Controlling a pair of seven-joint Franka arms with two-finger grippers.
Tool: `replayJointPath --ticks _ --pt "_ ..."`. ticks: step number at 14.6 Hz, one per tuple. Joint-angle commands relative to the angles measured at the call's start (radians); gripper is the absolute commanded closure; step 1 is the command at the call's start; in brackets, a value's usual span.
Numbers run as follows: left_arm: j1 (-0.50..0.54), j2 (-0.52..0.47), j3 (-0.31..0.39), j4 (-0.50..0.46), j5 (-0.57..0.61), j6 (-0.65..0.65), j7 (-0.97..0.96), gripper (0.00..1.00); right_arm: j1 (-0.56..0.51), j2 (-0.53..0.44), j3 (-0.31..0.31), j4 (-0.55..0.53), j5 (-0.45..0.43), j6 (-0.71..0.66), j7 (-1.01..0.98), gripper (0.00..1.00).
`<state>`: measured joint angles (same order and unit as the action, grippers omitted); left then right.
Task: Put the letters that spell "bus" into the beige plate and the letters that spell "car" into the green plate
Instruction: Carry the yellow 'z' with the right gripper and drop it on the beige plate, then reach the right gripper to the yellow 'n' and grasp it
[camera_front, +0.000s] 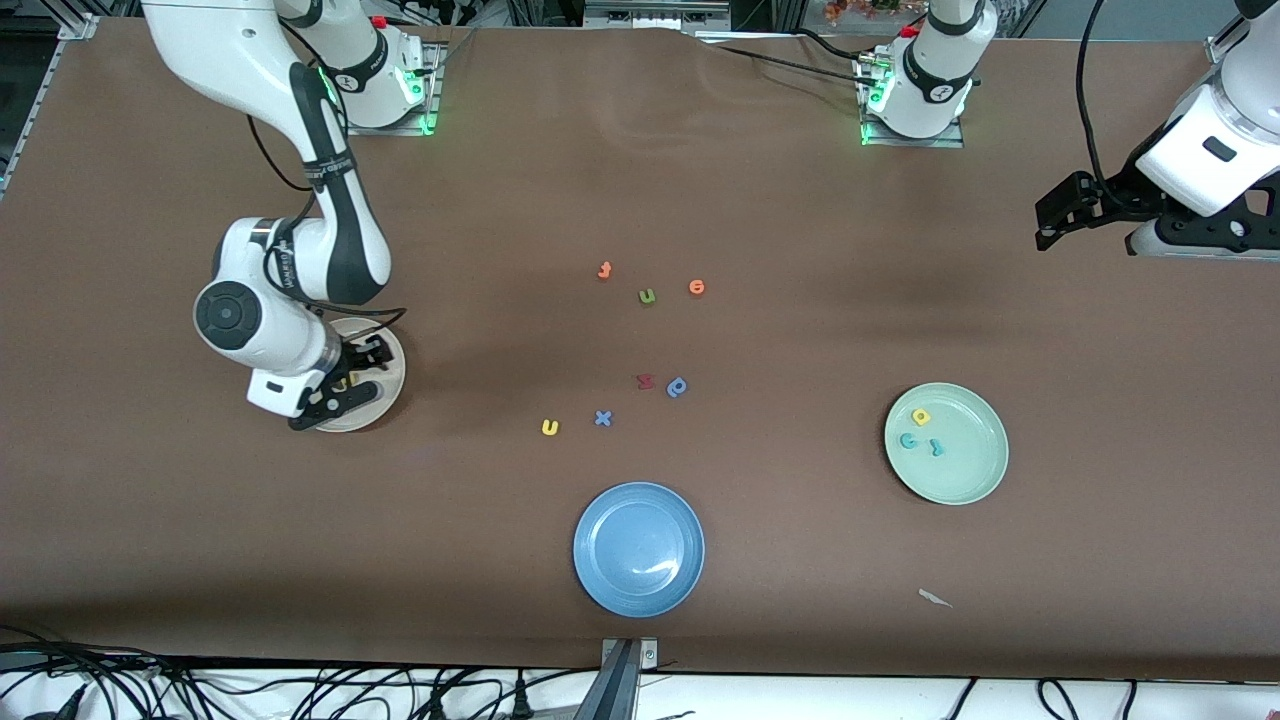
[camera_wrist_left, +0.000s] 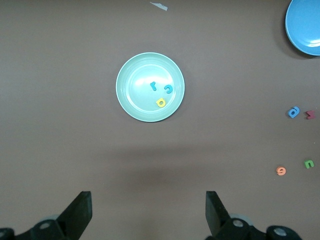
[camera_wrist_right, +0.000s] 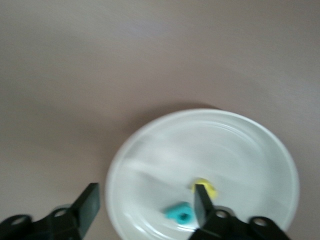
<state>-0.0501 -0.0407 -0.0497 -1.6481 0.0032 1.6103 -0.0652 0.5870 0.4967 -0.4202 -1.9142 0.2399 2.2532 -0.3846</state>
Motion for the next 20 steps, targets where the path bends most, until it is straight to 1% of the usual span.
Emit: replayJointPath --ticks 1,3,5,11,13,15,18,20 --pt "0.001 0.016 -0.003 0.036 0.011 -0.030 0.016 0.00 0.013 -0.017 0.058 0.039 0.019 -0.020 0.151 0.00" --pt "0.003 0.019 -0.003 0.045 0.011 -0.030 0.015 0.00 0.014 -0.001 0.098 0.085 0.019 -0.015 0.273 0.00" --pt "0.003 0.019 -0.003 0.051 0.011 -0.033 0.016 0.00 0.025 0.048 0.127 0.151 0.019 -0.014 0.418 0.00" --pt "0.003 0.021 -0.002 0.054 0.012 -0.036 0.016 0.00 0.108 0.221 0.135 0.360 0.018 -0.014 0.763 0.00" --pt "0.003 0.021 -0.001 0.054 0.012 -0.035 0.016 0.00 0.120 0.275 0.136 0.430 0.016 -0.015 0.864 0.00" --pt "0.006 0.021 -0.001 0.054 0.012 -0.036 0.018 0.00 0.134 0.327 0.144 0.492 0.016 -0.015 0.935 0.00" --pt "0.007 0.021 -0.001 0.054 0.012 -0.036 0.018 0.00 0.135 0.381 0.153 0.556 0.018 -0.012 0.975 0.01" --pt "0.007 0.021 -0.001 0.053 0.012 -0.039 0.018 0.00 0.134 0.401 0.170 0.580 0.016 -0.003 0.984 0.04"
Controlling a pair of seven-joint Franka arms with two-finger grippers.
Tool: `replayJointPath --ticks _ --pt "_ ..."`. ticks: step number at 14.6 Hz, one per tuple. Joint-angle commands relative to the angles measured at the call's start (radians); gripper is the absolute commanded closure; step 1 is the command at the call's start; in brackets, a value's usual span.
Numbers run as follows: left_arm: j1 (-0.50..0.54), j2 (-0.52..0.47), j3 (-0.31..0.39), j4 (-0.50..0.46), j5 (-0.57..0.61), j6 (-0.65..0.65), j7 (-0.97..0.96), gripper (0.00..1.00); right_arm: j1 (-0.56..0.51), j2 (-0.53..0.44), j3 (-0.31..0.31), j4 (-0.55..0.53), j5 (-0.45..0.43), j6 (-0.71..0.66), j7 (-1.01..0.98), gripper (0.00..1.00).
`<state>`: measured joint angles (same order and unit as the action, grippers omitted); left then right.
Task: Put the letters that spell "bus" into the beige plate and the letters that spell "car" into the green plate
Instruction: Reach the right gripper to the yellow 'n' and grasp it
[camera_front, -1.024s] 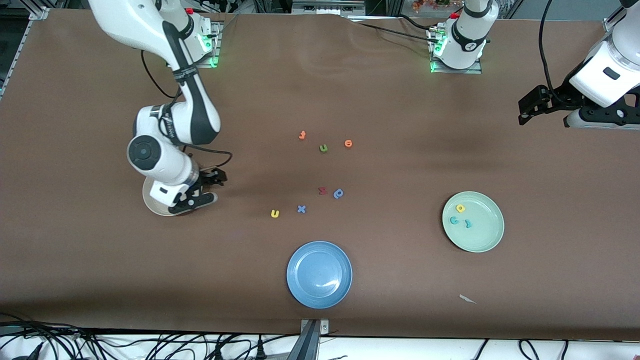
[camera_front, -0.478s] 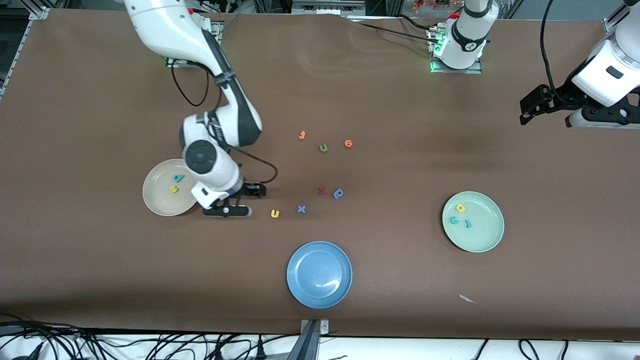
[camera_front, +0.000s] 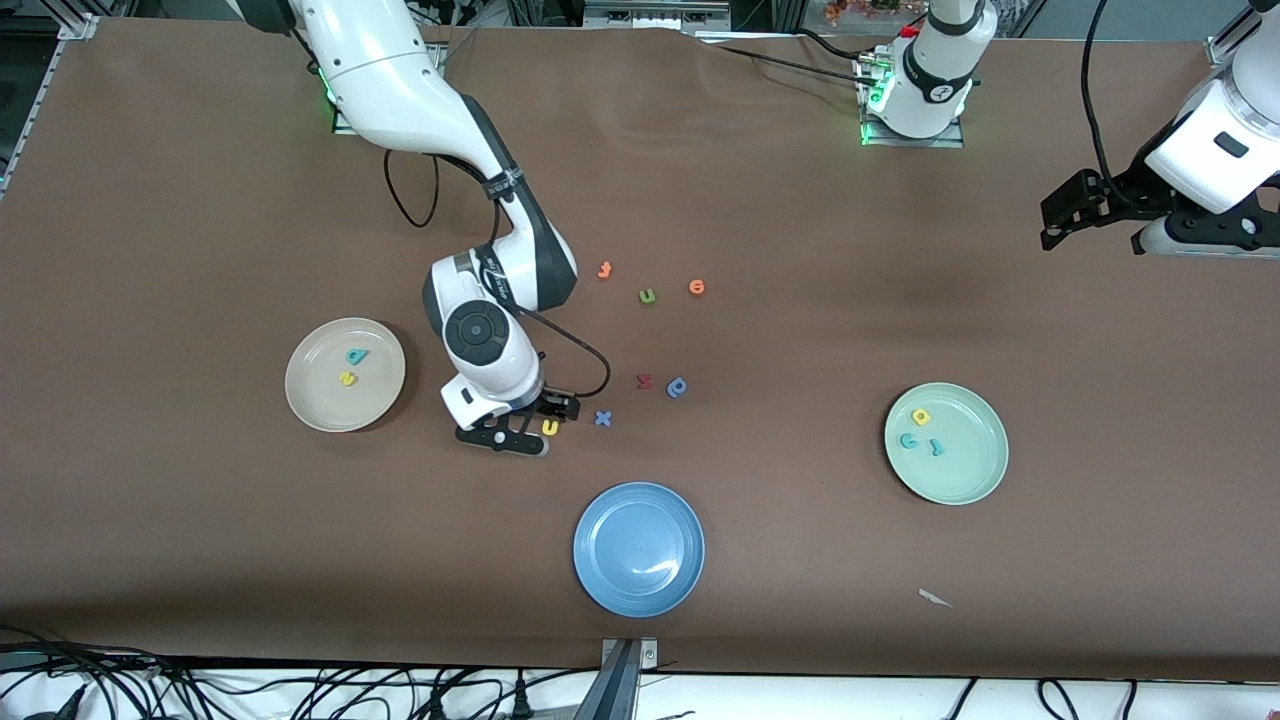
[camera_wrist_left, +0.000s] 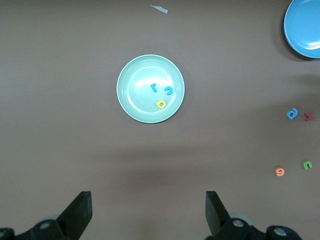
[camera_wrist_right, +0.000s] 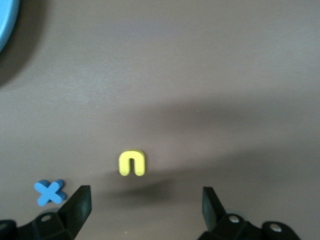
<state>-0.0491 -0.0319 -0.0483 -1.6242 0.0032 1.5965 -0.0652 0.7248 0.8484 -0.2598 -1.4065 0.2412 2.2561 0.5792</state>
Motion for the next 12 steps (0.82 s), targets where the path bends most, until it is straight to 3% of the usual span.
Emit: replayJointPath --ticks 1,12 --pt "0.006 0.012 -0.002 0.029 0.012 -0.029 0.018 0.00 -0.004 0.057 0.010 0.073 0.015 0.002 0.024 0.07" --pt "0.000 0.012 -0.002 0.030 0.012 -0.030 0.018 0.00 -0.013 0.083 0.011 0.075 0.015 0.049 -0.007 0.32"
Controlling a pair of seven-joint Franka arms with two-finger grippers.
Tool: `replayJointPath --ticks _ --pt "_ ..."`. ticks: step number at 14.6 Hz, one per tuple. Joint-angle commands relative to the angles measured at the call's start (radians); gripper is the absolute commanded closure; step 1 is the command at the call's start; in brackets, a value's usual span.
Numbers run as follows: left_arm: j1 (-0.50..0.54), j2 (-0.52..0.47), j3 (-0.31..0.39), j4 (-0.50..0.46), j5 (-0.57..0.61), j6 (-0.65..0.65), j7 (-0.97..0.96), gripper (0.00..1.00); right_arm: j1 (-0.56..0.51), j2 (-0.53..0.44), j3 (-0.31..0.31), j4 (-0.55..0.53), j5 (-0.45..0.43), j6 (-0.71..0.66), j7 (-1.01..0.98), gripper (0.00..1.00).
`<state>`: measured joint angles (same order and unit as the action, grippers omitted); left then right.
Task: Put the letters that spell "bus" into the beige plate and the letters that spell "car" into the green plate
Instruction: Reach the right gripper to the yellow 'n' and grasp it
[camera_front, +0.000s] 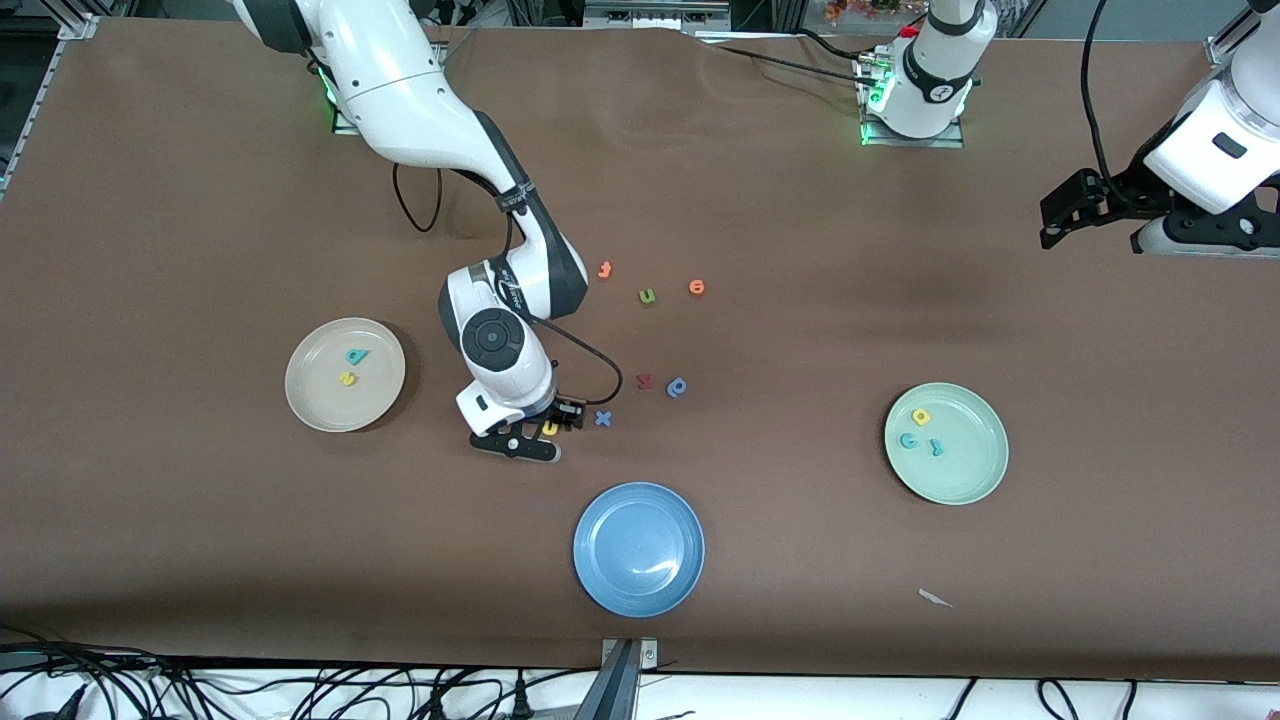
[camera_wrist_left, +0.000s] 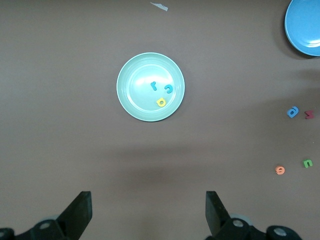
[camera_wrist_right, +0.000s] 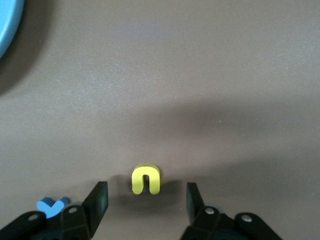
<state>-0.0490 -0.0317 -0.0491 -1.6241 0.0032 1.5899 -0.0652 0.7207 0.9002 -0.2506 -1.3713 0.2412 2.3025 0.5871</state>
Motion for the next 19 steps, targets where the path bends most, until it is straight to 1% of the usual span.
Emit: replayJointPath --ticks 1,4,5,6,10,12,13,14,15,16,17,19 --pt "0.000 0.012 -0.001 0.030 0.012 -0.024 0.018 0.00 -0.009 0.034 0.002 0.040 0.015 0.005 -0.016 0.36" --pt "0.000 0.012 -0.001 0.030 0.012 -0.024 0.018 0.00 -0.009 0.043 0.002 0.038 0.015 0.021 -0.023 0.44" --pt "0.000 0.012 -0.001 0.029 0.012 -0.024 0.018 0.00 -0.009 0.046 0.002 0.038 0.015 0.025 -0.023 0.50" --pt "-0.002 0.012 -0.001 0.030 0.012 -0.024 0.018 0.00 -0.009 0.046 0.002 0.038 0.015 0.029 -0.023 0.54" --pt "-0.002 0.012 -0.002 0.029 0.012 -0.024 0.018 0.00 -0.007 0.049 0.002 0.038 0.016 0.029 -0.020 0.86" --pt "0.001 0.012 -0.001 0.030 0.012 -0.024 0.018 0.00 -0.007 0.046 0.002 0.038 0.016 0.025 -0.026 0.96" --pt "0.000 0.012 -0.001 0.030 0.012 -0.024 0.018 0.00 -0.007 0.033 0.001 0.038 0.012 0.002 -0.030 0.98" --pt "0.000 0.012 -0.003 0.030 0.012 -0.024 0.018 0.00 -0.012 0.002 -0.002 0.040 0.007 -0.064 -0.058 0.98" --pt "-0.002 0.012 -0.002 0.030 0.012 -0.024 0.018 0.00 -0.018 -0.026 -0.009 0.040 0.009 -0.127 -0.120 1.00" --pt "-0.003 0.012 -0.003 0.029 0.012 -0.024 0.016 0.00 -0.023 -0.064 -0.021 0.020 0.003 -0.162 -0.210 1.00" --pt "-0.003 0.012 -0.003 0.030 0.012 -0.025 0.018 0.00 -0.023 -0.107 -0.053 -0.042 0.006 -0.194 -0.295 1.00" --pt "-0.002 0.012 -0.001 0.030 0.012 -0.025 0.018 0.00 -0.023 -0.193 -0.084 -0.179 0.003 -0.190 -0.427 1.00"
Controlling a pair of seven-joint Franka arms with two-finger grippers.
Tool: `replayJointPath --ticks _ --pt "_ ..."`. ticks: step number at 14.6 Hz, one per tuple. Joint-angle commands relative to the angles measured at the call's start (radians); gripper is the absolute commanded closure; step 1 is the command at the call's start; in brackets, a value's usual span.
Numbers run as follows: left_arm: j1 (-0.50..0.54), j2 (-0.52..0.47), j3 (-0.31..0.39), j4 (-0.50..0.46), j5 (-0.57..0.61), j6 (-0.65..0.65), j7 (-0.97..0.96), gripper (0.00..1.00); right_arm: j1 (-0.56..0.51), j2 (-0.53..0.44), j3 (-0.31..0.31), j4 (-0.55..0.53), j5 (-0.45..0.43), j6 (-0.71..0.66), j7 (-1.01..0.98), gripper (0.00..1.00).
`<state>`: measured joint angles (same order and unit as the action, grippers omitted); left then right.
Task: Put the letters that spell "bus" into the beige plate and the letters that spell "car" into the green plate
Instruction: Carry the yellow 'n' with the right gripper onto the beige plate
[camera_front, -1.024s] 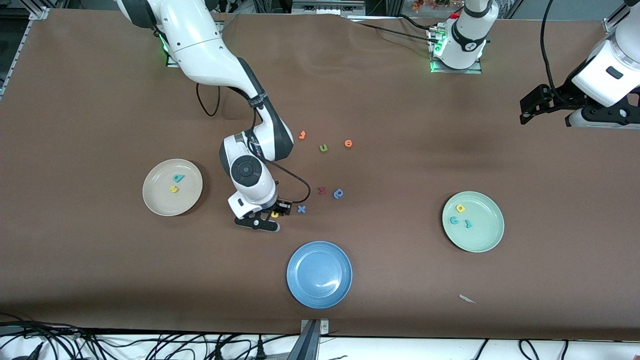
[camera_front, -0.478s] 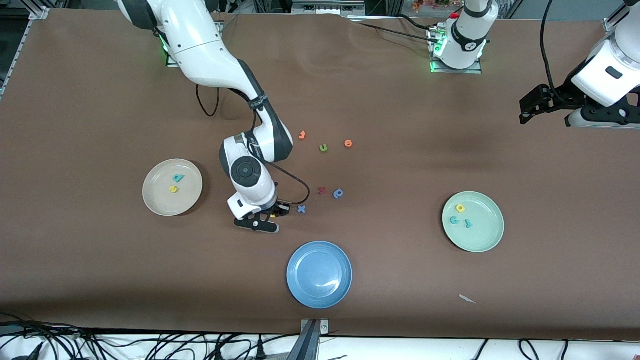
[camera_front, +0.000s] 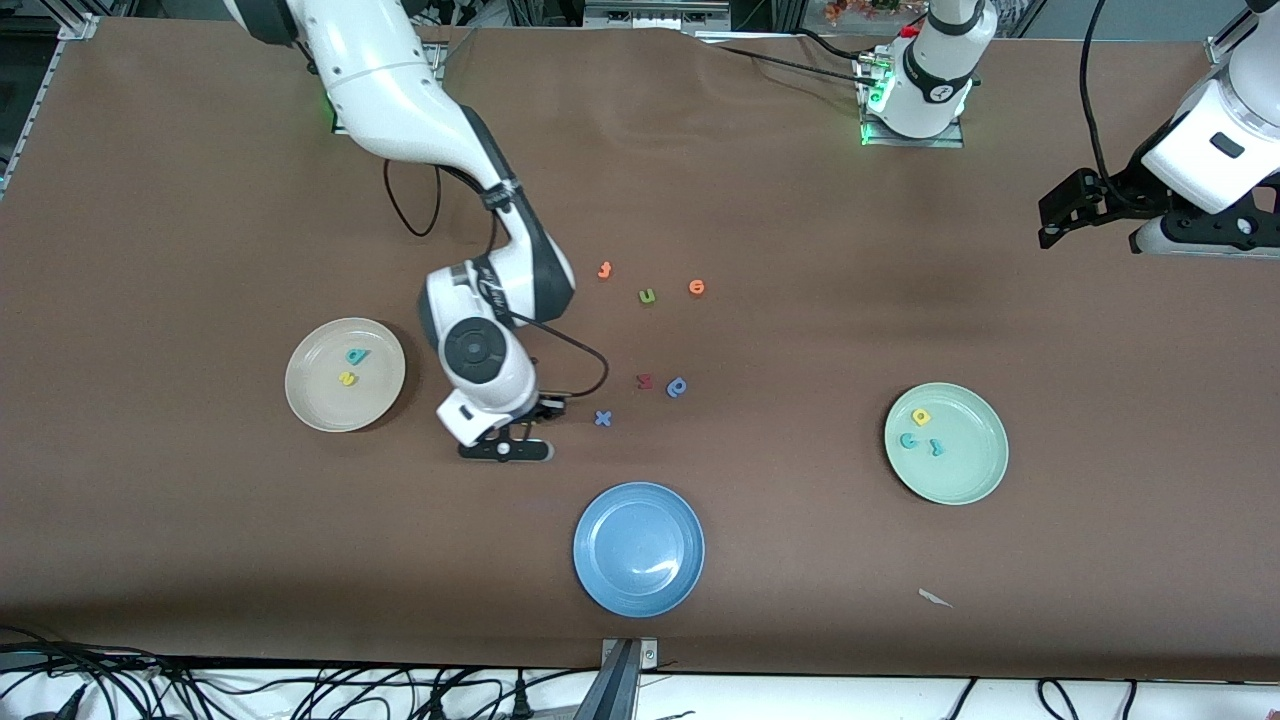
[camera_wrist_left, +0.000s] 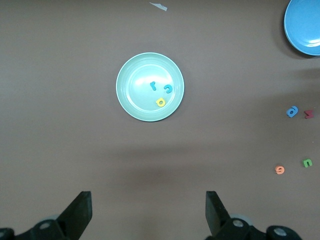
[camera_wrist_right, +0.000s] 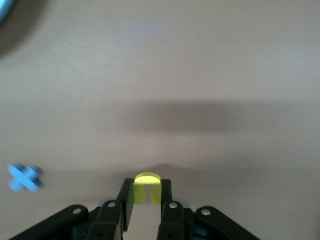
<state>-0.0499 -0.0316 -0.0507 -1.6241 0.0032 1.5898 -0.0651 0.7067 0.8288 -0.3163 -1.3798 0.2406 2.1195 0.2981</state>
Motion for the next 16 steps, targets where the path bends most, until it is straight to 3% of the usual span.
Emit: replayJointPath --ticks 1,4,6,10,11,12,13,16 --pt "-0.001 0.012 0.000 0.030 0.012 -0.025 0.018 0.00 -0.009 -0.166 -0.039 -0.241 0.002 0.016 -0.195 1.00" --pt "-0.004 0.012 -0.001 0.030 0.012 -0.025 0.016 0.00 -0.007 -0.298 -0.095 -0.495 0.000 0.164 -0.437 1.00" --pt "-0.004 0.012 -0.003 0.030 0.012 -0.025 0.016 0.00 -0.007 -0.348 -0.148 -0.611 0.000 0.233 -0.596 1.00" --pt "-0.002 0.019 -0.001 0.030 0.012 -0.024 0.019 0.00 -0.009 -0.369 -0.250 -0.677 0.006 0.263 -0.841 1.00" --pt "-0.002 0.019 -0.001 0.030 0.012 -0.024 0.019 0.00 -0.010 -0.367 -0.259 -0.686 0.009 0.273 -0.856 0.91" --pt "-0.001 0.019 -0.001 0.029 0.012 -0.024 0.019 0.00 -0.015 -0.364 -0.259 -0.686 0.020 0.274 -0.846 0.31" --pt "0.002 0.019 -0.001 0.030 0.012 -0.024 0.021 0.00 -0.026 -0.363 -0.259 -0.683 0.048 0.267 -0.840 0.00" --pt "0.004 0.019 0.000 0.029 0.012 -0.024 0.021 0.00 -0.026 -0.367 -0.259 -0.656 0.156 0.220 -0.841 0.00"
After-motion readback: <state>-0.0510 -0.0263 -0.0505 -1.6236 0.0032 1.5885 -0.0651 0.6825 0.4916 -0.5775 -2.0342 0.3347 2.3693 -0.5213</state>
